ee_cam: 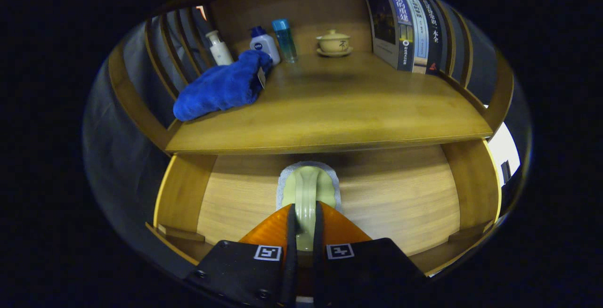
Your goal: Pull open the drawer, take out the items inside it, and place them on the countertop above the cabinet.
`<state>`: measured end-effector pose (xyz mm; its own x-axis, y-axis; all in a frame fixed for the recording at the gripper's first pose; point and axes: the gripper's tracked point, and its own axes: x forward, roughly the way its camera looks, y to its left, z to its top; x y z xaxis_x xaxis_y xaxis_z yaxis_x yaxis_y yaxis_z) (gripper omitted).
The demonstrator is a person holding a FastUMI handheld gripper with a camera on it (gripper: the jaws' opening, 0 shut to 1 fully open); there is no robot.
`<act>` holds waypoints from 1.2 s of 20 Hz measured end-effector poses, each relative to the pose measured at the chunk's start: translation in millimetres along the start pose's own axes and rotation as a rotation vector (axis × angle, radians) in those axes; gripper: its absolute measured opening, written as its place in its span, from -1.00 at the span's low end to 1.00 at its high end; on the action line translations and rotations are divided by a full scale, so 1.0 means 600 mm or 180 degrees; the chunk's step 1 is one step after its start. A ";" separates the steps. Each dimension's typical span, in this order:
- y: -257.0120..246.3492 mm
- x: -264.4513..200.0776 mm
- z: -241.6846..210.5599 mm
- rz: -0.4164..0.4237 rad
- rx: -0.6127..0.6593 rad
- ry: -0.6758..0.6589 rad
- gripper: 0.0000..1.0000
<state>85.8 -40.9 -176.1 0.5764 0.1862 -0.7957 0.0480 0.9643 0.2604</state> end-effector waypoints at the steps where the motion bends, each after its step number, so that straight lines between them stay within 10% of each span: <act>1: 0.006 -0.018 0.004 0.0052 -0.0008 -0.0023 -0.58; 10: 0.039 -0.134 0.126 0.0142 -0.0038 -0.0548 -0.59; 24: 0.023 -0.020 0.283 -0.0502 -0.0496 -0.0521 -0.58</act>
<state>218.3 -61.7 -70.2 0.6967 0.0108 -0.7173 0.0287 0.9987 0.0430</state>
